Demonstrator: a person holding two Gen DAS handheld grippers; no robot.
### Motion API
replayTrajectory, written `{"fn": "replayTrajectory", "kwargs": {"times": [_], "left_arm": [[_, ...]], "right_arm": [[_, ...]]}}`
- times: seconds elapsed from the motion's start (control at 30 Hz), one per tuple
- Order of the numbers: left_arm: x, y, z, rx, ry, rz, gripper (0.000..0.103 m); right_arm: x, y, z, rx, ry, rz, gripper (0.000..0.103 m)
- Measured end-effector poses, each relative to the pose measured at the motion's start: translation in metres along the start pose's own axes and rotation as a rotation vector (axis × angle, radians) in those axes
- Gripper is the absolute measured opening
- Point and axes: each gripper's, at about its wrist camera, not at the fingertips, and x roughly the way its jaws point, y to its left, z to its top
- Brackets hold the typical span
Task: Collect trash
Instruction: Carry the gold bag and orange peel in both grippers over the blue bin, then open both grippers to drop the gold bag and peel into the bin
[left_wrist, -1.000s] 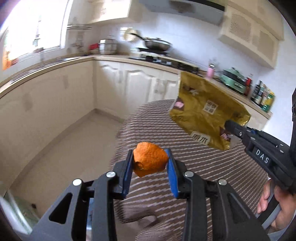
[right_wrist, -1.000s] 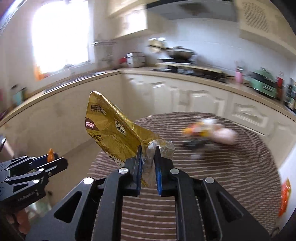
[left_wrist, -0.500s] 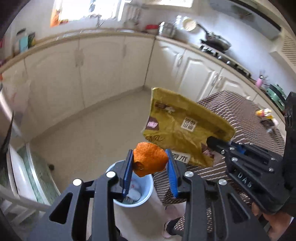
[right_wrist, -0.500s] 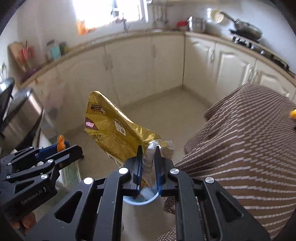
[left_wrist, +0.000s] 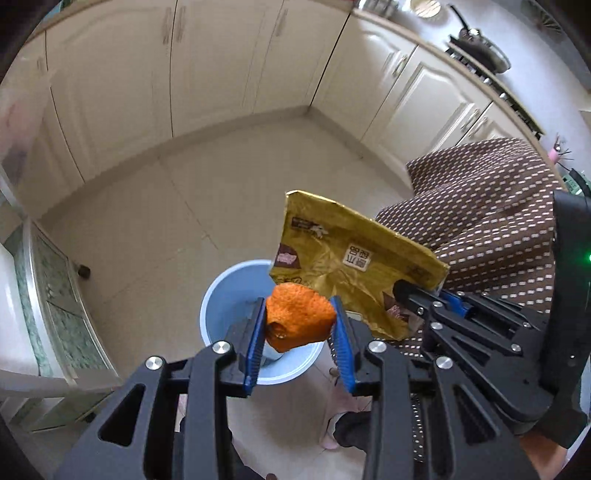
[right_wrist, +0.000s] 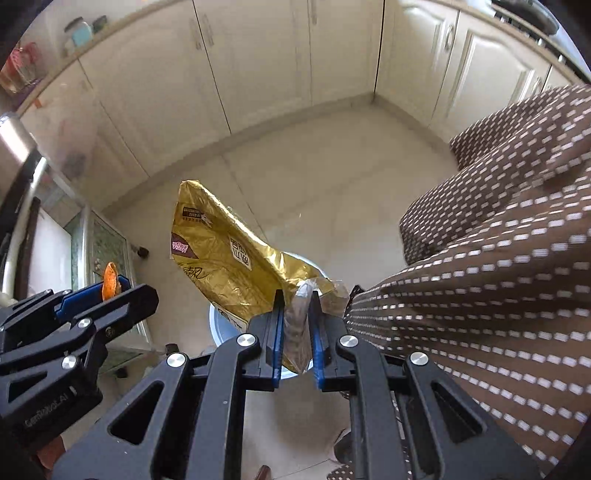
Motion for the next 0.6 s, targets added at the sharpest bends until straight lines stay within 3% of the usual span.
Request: {"fn": "replayTrajectory", "kwargs": {"times": [0.17, 0.3, 0.6], "left_arm": [[0.026, 0.015, 0.003, -0.02, 0.037, 0.009, 0.033], [0.034, 0.019, 0.008, -0.027, 0.046, 0.011, 0.033], [0.045, 0.019, 0.01, -0.033, 0.066, 0.007, 0.033]], "right_arm": [[0.032, 0.002, 0.008, 0.027, 0.046, 0.023, 0.017], [0.044, 0.002, 0.015, 0.044, 0.056, 0.04, 0.039], [0.038, -0.006, 0.013, 0.032, 0.038, 0.002, 0.049]]}}
